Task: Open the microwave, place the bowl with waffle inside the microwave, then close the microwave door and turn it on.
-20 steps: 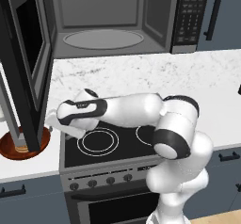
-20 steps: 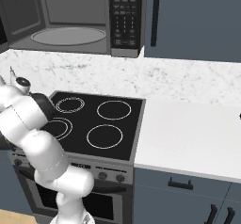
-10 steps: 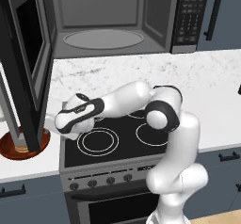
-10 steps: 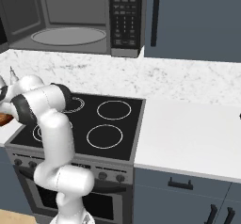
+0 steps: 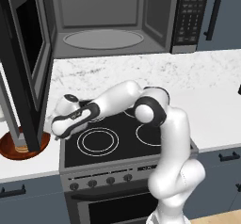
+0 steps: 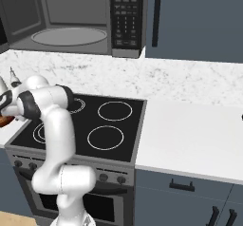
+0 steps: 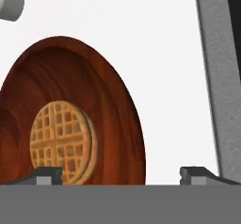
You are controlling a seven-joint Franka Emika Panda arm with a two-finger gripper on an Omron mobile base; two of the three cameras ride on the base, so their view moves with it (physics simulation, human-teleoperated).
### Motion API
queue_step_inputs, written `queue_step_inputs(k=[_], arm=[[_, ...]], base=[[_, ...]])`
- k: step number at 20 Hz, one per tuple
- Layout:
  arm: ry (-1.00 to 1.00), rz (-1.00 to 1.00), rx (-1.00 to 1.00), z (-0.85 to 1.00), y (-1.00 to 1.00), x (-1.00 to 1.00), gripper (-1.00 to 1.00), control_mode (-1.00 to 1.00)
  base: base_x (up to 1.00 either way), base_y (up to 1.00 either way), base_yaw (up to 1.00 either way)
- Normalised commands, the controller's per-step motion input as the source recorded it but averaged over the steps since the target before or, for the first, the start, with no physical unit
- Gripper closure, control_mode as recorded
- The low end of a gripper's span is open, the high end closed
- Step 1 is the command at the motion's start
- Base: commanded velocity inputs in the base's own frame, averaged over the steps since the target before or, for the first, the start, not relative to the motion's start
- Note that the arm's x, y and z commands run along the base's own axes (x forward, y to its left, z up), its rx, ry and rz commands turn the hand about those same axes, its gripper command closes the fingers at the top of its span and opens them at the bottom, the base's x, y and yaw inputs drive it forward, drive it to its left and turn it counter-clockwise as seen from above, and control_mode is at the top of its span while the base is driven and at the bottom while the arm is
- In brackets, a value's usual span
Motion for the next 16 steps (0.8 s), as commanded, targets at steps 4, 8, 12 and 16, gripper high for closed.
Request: queue_step_inputs(k=[4,8,12,16], arm=[[0.0,0.0,-0.05,-0.23,0.0,0.1,-1.0,-1.0],[0.0,0.0,-0.05,-0.29,0.0,0.0,-1.0,-1.0],[0.0,0.0,-0.05,-0.38,0.0,0.0,-1.0,-1.0],[0.0,0.0,-0.04,-0.31,0.0,0.0,-1.0,-1.0]], base=[[0.0,0.0,0.0],[0.0,0.0,0.0],[0.0,0.0,0.0],[0.0,0.0,0.0]])
